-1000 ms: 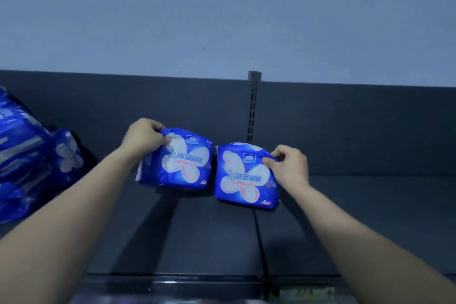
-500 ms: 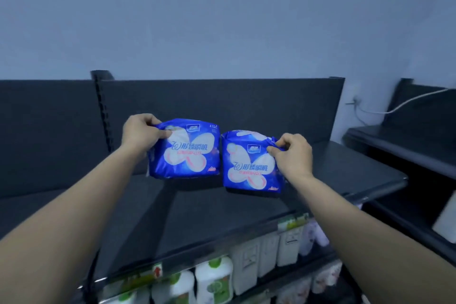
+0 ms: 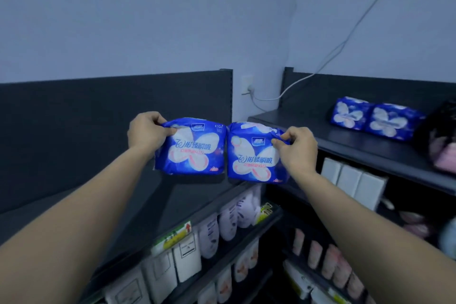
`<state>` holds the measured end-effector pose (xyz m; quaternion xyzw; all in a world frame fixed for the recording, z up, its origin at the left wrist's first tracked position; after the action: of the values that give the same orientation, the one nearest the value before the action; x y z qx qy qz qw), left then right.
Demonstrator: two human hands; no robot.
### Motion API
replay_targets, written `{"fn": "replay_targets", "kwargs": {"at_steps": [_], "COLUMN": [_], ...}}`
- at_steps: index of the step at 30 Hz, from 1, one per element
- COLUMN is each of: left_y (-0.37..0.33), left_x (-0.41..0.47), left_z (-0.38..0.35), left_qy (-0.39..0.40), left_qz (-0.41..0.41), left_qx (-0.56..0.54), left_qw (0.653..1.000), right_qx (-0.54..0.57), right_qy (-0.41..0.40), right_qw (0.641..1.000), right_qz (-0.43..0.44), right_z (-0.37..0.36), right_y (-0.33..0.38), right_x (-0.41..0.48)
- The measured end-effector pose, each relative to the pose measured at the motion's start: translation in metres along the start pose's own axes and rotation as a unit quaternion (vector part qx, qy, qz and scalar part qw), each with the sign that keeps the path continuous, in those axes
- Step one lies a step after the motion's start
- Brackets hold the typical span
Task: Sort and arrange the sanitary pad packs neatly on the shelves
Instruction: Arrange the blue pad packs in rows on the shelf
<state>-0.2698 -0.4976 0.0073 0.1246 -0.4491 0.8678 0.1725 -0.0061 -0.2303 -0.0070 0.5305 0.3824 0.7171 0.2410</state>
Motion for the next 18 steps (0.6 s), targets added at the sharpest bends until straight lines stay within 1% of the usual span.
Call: {"fn": "replay_targets", "kwargs": {"at_steps": [5, 9, 18], "left_y": [-0.054, -0.095, -0.179], "left_x": [0.026, 0.051, 0.108], "left_z": [-0.082, -0.149, -0.278], "left_qy": [0.030, 0.056, 0.106], "left_qz": [-0.037, -0.052, -0.086], "left_qx": [-0.005, -0.035, -0.071], "left_qw": [0.999, 0.996, 0.988], "right_qx": [-0.024, -0.039, -0.085], "right_qy": [-0.050, -0.091, -0.159], "right_qw": [0.998, 0.995, 0.983], "right_qz": [-0.008, -0.009, -0.015], "right_z": [0.042, 0.070, 0.107], "right_y": [-0.039, -0.067, -0.119], "right_x": [0.046, 0.087, 0.176]}}
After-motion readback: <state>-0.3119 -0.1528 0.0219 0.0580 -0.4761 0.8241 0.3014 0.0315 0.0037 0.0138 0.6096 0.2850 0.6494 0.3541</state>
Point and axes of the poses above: each hand's wrist, its own x-axis towards the middle knuckle, its own z-axis out of the back of the hand, y = z × x, the point moved 9 cm from there along x, towards the middle knuckle, and after that the axes turned 15 degrees about x, right-handed, at the moved point
